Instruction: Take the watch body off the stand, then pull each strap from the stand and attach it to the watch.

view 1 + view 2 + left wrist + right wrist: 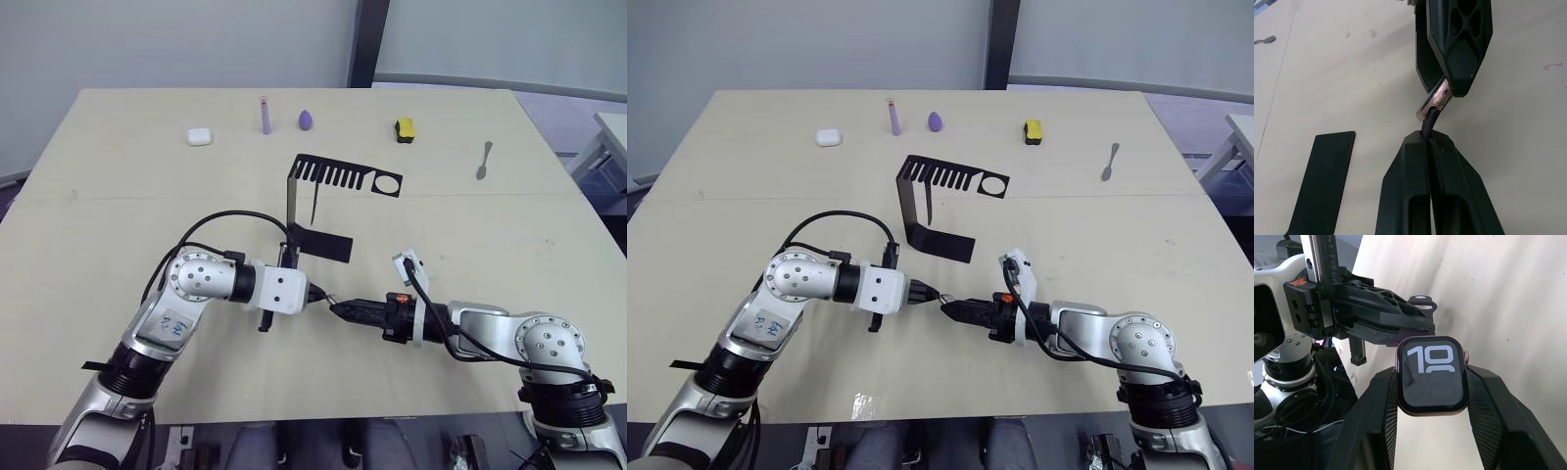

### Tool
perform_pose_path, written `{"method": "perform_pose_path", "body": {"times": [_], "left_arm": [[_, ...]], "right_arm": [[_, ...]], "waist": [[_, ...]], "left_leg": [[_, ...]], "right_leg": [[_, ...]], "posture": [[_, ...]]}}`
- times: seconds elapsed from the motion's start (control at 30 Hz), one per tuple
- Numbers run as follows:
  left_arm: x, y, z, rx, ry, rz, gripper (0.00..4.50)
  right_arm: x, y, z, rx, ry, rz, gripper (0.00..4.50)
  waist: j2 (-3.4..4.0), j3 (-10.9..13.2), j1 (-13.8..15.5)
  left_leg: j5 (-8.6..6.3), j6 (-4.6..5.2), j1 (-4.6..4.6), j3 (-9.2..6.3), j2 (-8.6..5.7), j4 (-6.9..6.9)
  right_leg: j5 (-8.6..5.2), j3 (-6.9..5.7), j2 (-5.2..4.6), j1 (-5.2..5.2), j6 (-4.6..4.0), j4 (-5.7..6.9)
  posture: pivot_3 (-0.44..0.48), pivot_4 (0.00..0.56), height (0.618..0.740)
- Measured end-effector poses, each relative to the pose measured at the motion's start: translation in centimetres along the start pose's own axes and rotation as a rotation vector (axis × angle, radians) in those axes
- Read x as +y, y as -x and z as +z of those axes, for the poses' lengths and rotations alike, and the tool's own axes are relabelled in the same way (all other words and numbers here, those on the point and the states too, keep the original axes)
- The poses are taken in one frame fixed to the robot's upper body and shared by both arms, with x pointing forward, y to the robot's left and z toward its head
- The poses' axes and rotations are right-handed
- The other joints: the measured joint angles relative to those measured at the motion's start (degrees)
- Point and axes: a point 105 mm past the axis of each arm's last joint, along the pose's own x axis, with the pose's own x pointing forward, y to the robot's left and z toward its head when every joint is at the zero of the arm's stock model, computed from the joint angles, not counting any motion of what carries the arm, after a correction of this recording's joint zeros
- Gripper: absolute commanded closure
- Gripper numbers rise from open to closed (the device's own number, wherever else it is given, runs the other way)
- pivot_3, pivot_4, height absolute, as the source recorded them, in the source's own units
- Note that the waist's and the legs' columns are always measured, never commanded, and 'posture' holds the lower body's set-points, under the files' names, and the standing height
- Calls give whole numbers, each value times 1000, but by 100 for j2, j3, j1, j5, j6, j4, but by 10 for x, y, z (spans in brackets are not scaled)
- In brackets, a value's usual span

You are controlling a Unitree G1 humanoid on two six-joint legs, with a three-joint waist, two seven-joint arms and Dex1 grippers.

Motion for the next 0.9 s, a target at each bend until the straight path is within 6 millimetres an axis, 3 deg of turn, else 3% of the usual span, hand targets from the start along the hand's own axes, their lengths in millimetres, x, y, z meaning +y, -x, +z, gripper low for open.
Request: {"method": "perform_pose_path", "body": {"times": [0.9], "left_arm": [[0, -6, -2, 33, 28, 14, 4500]], "right_arm": [[-2, 0, 0, 2, 5, -14, 2987]], "waist": [[0, 0, 1]], "left_leg": [[0, 0, 0, 0, 0, 0]], "right_leg": [[0, 1, 0, 0, 0, 0]], "posture": [[0, 150, 740]]}}
